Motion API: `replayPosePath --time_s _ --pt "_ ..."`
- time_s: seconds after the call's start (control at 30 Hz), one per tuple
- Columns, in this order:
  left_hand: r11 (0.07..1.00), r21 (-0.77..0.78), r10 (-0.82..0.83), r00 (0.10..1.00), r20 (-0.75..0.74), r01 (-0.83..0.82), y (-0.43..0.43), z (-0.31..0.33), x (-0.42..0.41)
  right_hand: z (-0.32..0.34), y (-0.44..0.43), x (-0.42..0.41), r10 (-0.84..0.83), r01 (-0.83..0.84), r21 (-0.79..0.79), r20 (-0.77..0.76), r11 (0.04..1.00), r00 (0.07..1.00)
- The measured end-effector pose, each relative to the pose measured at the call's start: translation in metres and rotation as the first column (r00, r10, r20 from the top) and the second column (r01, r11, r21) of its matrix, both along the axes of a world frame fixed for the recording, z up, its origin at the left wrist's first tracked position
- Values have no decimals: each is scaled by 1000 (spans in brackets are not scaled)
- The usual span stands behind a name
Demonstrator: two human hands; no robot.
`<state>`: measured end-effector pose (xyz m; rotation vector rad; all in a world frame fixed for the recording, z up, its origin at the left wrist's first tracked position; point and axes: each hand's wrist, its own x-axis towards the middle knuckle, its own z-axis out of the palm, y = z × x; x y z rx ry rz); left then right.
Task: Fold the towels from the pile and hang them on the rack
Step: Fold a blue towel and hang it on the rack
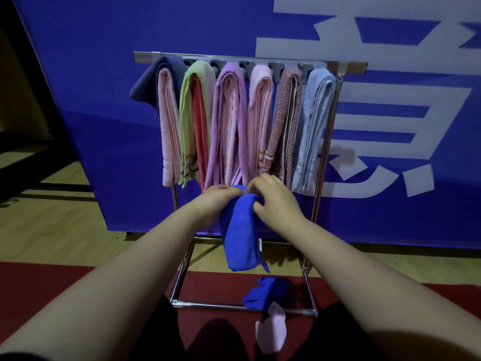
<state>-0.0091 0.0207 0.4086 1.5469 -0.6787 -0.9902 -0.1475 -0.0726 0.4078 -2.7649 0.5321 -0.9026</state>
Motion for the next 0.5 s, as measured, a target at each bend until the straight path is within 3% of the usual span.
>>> replayPosePath --time_s 0.1,0.27,0.4,0.5 --pt "995 5 91 941 325 -97 -5 -1 -2 0 0 0 -67 67 19 -10 998 998" --pt "992 -110 -9 897 442 64 0 7 -9 1 -3 -4 -130 132 144 -21 981 991" --pt "974 102 -216 682 699 204 0 8 -15 7 -4 -3 -173 170 227 -8 959 985" --pt "983 142 -183 538 823 117 -6 1 -22 11 -1 0 -186 179 291 -2 940 982"
